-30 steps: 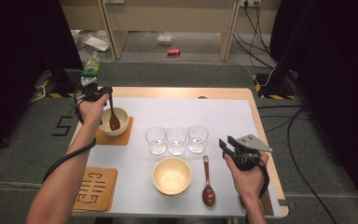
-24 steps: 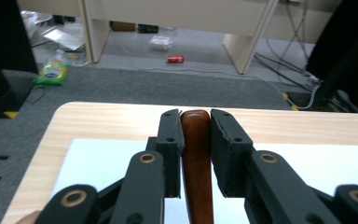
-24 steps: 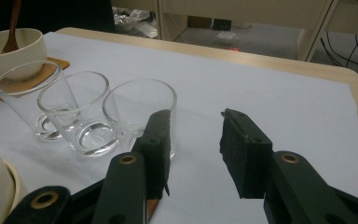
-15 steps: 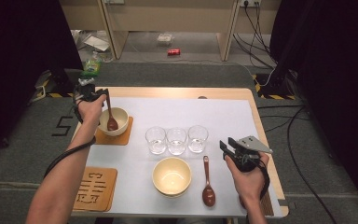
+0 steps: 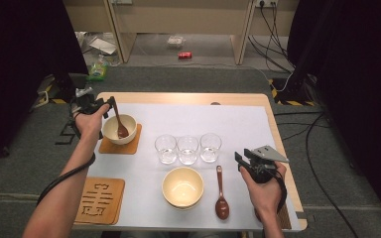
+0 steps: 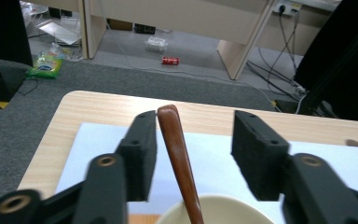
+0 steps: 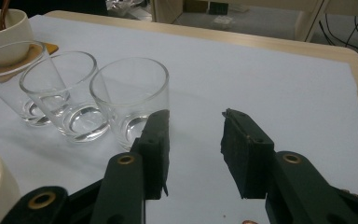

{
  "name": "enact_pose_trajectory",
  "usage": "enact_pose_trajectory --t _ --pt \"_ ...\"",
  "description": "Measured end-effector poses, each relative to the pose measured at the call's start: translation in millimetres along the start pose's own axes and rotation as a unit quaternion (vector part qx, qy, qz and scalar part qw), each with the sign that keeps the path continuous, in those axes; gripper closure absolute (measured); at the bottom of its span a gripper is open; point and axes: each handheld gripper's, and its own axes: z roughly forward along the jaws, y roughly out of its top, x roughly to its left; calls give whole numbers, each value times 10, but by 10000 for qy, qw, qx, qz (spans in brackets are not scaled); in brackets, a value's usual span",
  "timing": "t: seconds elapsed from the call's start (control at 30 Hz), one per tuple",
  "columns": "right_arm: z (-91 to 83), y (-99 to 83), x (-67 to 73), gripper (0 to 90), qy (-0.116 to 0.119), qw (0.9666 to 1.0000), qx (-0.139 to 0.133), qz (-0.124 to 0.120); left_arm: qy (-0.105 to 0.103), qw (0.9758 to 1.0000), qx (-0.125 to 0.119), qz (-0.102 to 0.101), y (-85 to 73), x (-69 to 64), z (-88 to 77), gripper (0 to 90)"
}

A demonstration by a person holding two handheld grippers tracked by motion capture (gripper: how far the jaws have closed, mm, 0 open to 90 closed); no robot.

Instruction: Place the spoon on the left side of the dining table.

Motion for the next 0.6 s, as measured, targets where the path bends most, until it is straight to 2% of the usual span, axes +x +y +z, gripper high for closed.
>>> enact_pose_trajectory --t 0.17,0.3,0.4,0.6 --pt "-30 -9 -58 607 -67 9999 92 76 -229 9995 -162 128 -50 -50 -319 432" --pt "-48 -2 -111 605 -114 9998 137 48 -233 9991 -204 300 -163 -63 -526 408" --pt "-41 2 -145 605 -138 9997 179 57 -304 9990 -149 279 -241 -44 -588 391" --pt "-29 -13 -146 604 -120 9996 247 110 -313 9993 -75 211 -334 1 -627 377"
